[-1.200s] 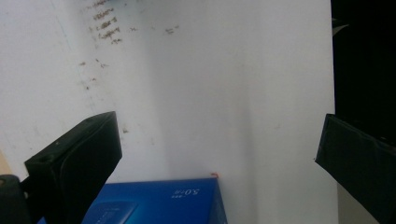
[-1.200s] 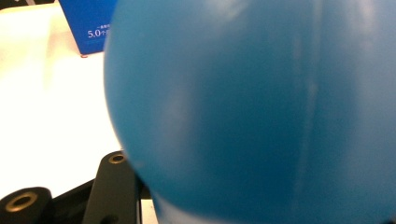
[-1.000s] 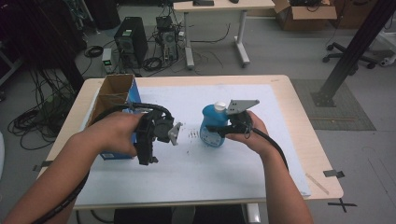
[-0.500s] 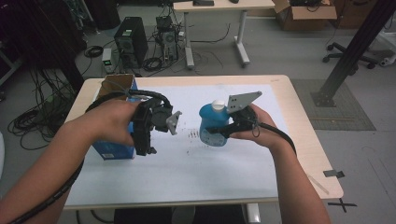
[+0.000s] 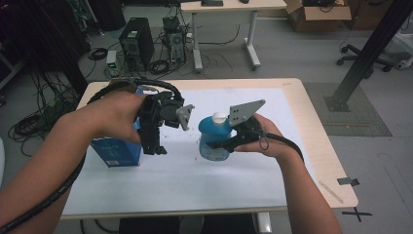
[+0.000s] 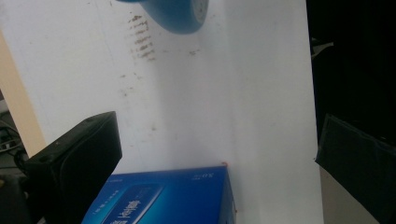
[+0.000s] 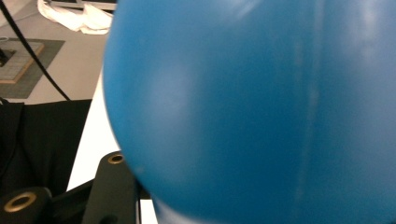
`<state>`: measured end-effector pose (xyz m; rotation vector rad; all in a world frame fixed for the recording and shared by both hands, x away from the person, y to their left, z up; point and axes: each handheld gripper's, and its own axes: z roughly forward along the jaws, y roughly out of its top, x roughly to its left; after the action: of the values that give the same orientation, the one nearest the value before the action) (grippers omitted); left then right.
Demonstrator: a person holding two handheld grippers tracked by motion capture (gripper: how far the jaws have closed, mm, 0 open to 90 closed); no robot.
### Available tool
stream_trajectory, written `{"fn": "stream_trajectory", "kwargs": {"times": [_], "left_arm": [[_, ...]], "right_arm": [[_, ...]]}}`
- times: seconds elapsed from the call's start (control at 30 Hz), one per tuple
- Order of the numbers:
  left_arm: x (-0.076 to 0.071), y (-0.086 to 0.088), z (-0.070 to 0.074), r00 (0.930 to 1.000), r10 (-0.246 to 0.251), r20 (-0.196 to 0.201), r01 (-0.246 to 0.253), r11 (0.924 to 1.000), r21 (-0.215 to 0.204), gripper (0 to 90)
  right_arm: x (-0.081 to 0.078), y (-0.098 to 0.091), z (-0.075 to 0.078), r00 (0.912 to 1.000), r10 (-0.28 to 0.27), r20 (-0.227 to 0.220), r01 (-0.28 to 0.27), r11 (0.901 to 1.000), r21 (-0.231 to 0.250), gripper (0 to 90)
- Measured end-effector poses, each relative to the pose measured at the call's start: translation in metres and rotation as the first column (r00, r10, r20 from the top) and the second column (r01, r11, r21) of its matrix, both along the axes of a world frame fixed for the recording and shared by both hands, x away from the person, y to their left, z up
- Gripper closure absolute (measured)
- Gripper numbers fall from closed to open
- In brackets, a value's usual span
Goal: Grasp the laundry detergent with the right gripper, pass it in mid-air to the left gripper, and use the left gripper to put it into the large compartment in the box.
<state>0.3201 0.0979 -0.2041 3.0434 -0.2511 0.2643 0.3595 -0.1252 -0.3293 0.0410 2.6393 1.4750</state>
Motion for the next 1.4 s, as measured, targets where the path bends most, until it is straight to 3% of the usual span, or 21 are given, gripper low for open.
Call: {"fn": "stream_trajectory", "kwargs": {"times": [0.23,0.7,1.03,1.4], "left_arm": [[0.006,-0.001,0.010,0.9997,0.021,-0.013,-0.021,0.9997,-0.009,0.4],[0.011,-0.007,0.011,0.9992,0.024,-0.033,-0.024,0.9997,-0.001,0.4],[0.013,-0.016,0.003,0.9960,0.034,-0.083,-0.034,0.9994,0.007,0.4],[0.013,-0.026,-0.006,0.9952,0.036,-0.091,-0.034,0.9990,0.031,0.4]], "right_arm": [[-0.005,0.011,-0.003,0.9994,0.033,0.004,-0.033,0.9994,0.005,45.7],[-0.010,0.033,-0.009,0.9963,0.086,0.008,-0.086,0.9961,0.017,45.6],[-0.010,0.045,-0.013,0.9939,0.110,0.007,-0.110,0.9934,0.030,45.6],[-0.011,0.056,-0.018,0.9917,0.129,0.001,-0.129,0.9911,0.034,45.6]]}}
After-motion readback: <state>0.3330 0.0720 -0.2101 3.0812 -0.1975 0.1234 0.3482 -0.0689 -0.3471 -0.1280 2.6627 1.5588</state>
